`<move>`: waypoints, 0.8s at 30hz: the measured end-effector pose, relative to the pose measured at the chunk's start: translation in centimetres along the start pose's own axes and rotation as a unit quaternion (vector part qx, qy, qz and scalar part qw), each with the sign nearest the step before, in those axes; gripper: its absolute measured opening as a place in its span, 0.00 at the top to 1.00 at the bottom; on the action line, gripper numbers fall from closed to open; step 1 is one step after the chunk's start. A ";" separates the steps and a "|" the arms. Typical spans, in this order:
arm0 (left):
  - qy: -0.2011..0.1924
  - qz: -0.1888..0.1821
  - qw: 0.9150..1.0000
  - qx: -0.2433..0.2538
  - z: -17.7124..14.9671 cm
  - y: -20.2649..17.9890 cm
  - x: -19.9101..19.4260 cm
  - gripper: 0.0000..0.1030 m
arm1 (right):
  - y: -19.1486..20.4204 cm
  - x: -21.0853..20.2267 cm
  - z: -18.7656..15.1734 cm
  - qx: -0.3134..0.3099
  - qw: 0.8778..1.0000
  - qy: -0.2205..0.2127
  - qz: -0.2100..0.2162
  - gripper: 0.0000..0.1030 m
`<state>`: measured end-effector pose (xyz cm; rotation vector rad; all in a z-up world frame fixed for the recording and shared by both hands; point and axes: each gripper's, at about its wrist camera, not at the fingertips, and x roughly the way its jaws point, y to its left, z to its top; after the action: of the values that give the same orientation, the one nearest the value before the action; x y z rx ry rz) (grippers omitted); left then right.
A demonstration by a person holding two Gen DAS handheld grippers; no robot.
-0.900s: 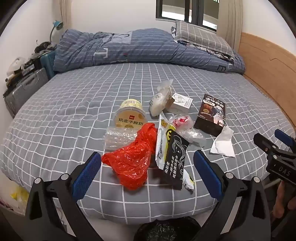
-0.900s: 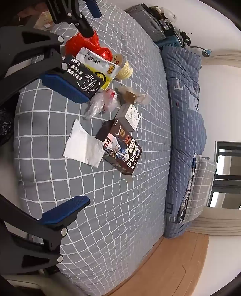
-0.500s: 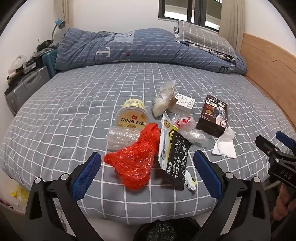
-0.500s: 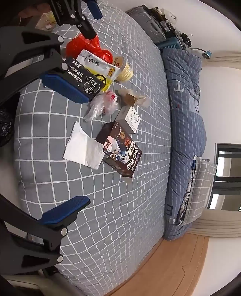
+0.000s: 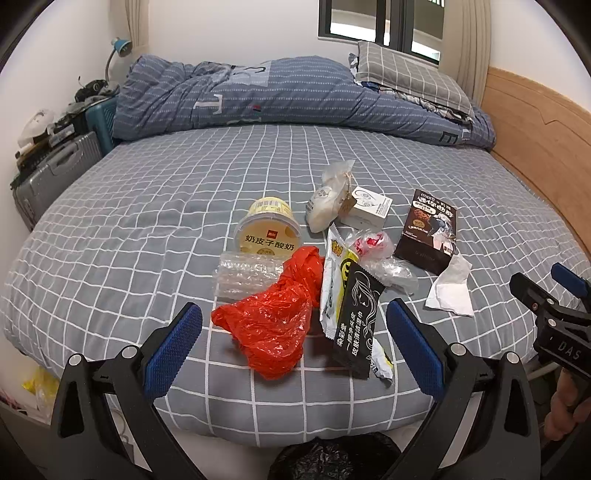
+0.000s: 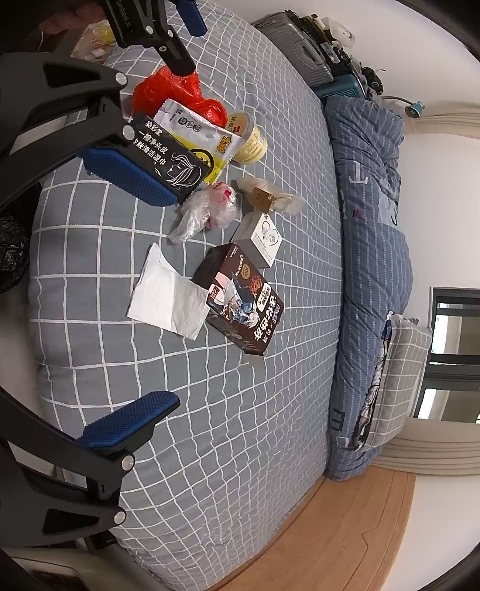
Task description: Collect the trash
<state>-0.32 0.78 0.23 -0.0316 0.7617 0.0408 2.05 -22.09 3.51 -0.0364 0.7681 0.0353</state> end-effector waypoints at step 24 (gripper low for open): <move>0.000 0.008 1.000 -0.006 -0.2 0.4 -0.6 0.05 | 0.3 -0.5 0.1 0.000 1.000 0.003 0.002 0.07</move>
<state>-0.91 1.18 0.48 -0.0365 0.7622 0.0594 1.80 -21.80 3.91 -0.0354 0.7737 0.0383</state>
